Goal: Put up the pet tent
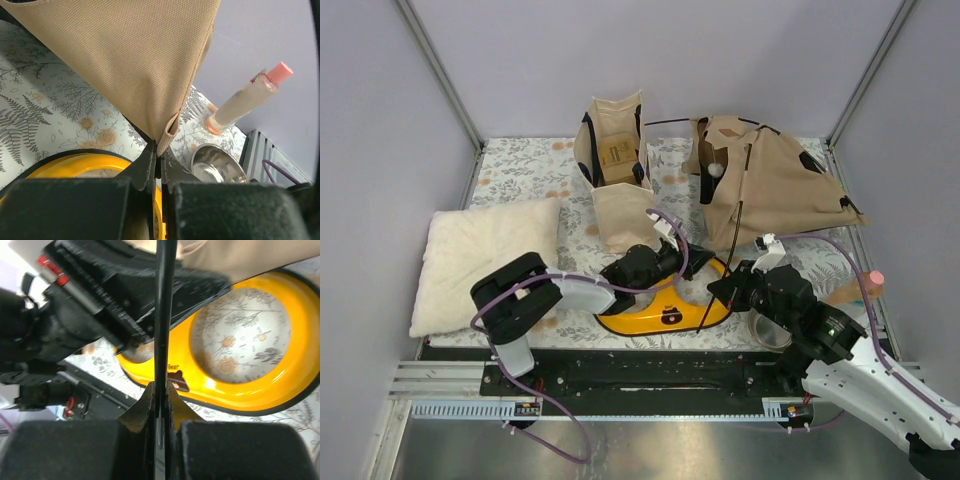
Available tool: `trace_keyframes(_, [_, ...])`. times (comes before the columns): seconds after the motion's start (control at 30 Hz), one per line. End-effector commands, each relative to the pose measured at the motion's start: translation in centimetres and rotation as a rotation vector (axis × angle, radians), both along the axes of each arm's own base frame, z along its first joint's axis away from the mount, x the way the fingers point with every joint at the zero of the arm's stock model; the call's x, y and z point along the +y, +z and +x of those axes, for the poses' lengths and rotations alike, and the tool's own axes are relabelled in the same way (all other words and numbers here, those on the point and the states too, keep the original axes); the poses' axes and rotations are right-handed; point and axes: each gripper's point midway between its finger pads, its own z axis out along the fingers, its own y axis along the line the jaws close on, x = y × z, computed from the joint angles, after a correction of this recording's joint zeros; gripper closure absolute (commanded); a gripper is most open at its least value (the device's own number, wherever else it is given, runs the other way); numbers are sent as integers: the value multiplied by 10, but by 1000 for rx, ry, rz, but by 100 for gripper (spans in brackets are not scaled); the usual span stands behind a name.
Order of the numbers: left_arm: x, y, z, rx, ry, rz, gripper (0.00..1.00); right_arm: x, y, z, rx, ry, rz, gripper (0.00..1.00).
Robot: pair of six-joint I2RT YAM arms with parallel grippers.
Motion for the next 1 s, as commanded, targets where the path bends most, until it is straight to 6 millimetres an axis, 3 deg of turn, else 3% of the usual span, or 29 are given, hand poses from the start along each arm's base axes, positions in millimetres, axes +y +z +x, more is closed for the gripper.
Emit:
trace_keyframes(0.0, [4, -10, -46, -5, -155, 83, 100, -30, 61, 52, -274, -264, 19, 100])
trace_keyframes(0.3, [12, -36, -69, 38, -189, 141, 100, -24, 122, 59, -408, -279, 166, 100])
trace_keyframes(0.57, [30, -60, -87, 131, -187, 166, 100, -31, 164, 65, -503, -332, 217, 100])
trace_keyframes(0.77, [41, -71, -101, 208, -198, 185, 100, -23, 175, 65, -515, -314, 291, 100])
trace_keyframes(0.97, [31, -62, -104, 184, -230, 234, 100, -21, 161, 56, -477, -277, 325, 100])
